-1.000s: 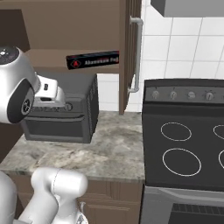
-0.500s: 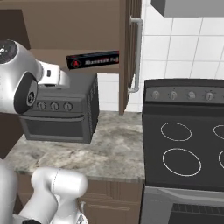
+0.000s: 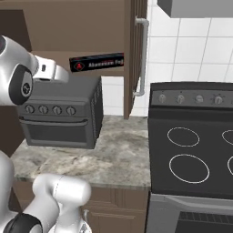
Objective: Retrieve the tupperware and aluminum foil from the cabinet and place them on the dining counter near the plate with potato and shrimp to prepare for storing leftovers.
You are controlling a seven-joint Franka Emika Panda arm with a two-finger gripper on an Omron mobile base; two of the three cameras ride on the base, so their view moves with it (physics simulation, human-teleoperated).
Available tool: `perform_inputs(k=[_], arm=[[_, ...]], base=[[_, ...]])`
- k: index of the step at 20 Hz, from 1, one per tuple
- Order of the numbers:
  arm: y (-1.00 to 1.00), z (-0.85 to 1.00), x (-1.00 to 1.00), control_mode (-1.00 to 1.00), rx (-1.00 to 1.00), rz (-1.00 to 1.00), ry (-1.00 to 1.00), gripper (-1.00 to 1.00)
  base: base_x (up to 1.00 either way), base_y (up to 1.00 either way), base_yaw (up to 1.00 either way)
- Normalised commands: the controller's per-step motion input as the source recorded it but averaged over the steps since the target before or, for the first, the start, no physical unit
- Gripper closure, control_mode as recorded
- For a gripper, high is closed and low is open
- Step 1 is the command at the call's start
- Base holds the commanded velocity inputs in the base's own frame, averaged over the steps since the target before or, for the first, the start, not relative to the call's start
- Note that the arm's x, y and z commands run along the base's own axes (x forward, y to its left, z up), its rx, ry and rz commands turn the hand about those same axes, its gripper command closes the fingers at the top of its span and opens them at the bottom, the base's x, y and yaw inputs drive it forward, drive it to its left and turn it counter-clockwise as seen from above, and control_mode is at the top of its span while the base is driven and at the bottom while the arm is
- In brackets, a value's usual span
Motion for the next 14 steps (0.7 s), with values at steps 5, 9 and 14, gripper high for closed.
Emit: perform_inputs(k=[5,9,14], arm=[[0.0,0.0,0.38,-1.0,0.01,-0.13,0.0,-1.0],[0.0,0.0,0.4,-1.0,0.04,-0.19,0.0,-1.0],[0.0,0.0,0.33,-1.0,0.03,-0.18,0.0,-1.0]], base=[[0.0,0.0,0.0],[0.0,0.0,0.0],[0.0,0.0,0.0]])
